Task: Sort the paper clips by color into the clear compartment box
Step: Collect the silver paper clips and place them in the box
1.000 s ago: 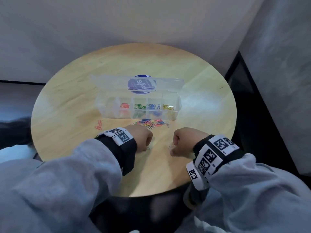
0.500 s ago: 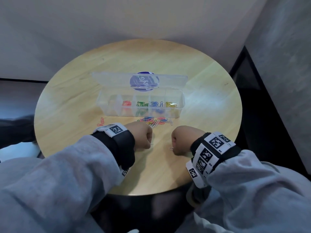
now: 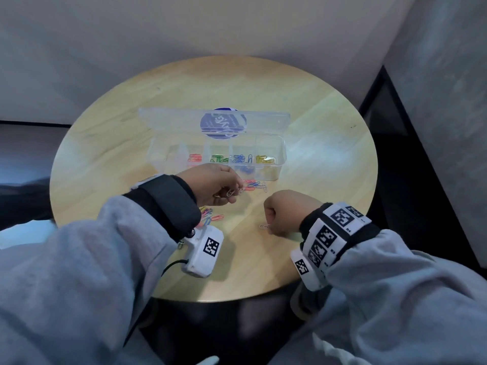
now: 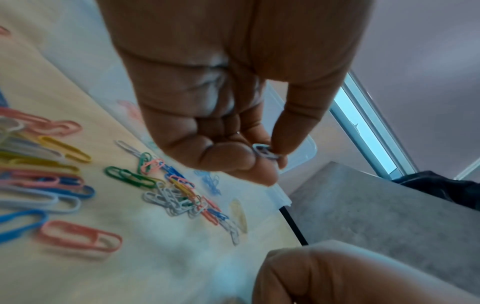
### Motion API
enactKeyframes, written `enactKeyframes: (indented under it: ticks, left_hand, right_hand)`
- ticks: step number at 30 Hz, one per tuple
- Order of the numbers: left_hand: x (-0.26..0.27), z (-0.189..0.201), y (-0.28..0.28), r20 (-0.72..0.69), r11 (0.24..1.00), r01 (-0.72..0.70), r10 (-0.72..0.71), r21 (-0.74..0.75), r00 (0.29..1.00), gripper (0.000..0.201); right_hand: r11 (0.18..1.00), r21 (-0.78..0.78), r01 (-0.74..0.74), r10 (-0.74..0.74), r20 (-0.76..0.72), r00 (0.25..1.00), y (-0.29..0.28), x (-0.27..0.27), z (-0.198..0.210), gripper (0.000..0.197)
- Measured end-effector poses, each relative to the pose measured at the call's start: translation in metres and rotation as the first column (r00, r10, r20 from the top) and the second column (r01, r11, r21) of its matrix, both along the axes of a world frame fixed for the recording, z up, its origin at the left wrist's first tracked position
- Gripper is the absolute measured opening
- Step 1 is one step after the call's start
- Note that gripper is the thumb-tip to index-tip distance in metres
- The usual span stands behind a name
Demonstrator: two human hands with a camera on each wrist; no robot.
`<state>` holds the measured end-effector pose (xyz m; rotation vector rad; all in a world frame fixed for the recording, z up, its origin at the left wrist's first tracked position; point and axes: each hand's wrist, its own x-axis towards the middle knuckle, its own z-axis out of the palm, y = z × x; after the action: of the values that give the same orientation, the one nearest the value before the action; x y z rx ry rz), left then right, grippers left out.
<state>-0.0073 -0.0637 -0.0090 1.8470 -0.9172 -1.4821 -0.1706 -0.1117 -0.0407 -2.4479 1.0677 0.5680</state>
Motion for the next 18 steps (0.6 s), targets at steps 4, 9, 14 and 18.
enactKeyframes:
  ticks: [4, 9, 14, 18]
  left_hand:
    - [0.001, 0.002, 0.001, 0.007, 0.999, -0.043, 0.043, 0.009, 0.999, 0.027]
    - [-0.005, 0.004, -0.004, 0.211, 0.999, 0.052, -0.053, 0.01, 0.976, 0.019]
    - [-0.016, 0.001, -0.007, 0.766, 0.883, 0.434, -0.401, 0.178, 0.502, 0.025]
    - [-0.032, -0.006, -0.023, 0.839, 0.786, 0.562, -0.471, 0.258, 0.274, 0.046]
  right_hand:
    - [0.996, -0.061, -0.073, 0.072, -0.017, 0.997, 0.006, 0.007, 0.002, 0.017]
    - [1.0, 0.011, -0.009, 0.009, 0.014, 1.0, 0.006, 0.008, 0.0, 0.013]
    - [0.997, 0.075, 0.025, -0.026, 0.01, 1.0, 0.003, 0.006, 0.002, 0.02]
    - [0.969, 0.203, 0.14, -0.173, 0.155, 0.973, -0.018, -0.011, 0.021, 0.01]
